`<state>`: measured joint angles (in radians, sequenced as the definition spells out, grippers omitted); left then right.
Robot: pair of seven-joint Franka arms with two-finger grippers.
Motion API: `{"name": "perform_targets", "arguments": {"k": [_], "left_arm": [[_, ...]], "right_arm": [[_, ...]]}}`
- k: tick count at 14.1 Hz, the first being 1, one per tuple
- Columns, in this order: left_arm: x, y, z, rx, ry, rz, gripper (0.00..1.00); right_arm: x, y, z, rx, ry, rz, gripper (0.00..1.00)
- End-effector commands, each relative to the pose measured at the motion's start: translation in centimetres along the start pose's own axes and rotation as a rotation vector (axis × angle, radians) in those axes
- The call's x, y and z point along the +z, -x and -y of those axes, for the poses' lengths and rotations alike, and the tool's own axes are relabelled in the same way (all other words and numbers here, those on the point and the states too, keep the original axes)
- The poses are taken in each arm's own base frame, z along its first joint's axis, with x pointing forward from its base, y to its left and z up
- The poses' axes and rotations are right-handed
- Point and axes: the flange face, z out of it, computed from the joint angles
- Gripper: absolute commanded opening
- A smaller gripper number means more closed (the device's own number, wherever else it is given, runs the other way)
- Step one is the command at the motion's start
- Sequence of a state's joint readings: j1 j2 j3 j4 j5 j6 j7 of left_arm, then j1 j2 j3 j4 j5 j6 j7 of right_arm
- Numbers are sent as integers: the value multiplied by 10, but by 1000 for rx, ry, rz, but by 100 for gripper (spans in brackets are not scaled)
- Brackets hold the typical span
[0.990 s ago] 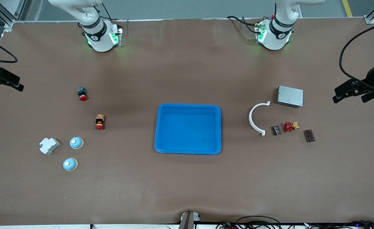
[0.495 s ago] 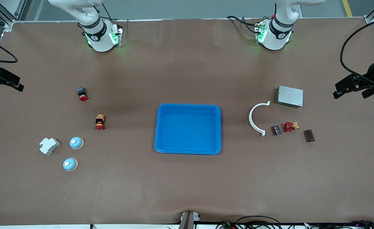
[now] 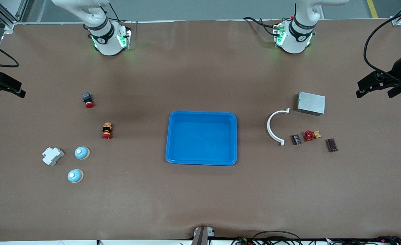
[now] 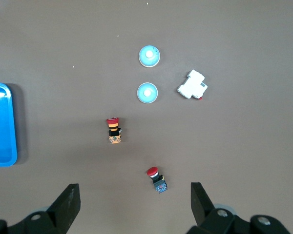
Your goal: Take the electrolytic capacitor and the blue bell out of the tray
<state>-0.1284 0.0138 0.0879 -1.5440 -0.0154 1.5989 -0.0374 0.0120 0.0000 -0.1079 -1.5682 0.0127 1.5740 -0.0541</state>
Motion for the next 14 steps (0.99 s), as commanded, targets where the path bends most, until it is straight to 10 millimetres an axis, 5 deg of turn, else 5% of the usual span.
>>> {"name": "perform_targets", "arguments": {"k": [1,14], "left_arm": [[-5,7,0,9,-9,-1,100],[2,-1,0,4,-21,0,100]], "right_arm": [[-5,7,1,-11,20,-13,100],[-3,7,0,-10,17,-18,100]]}}
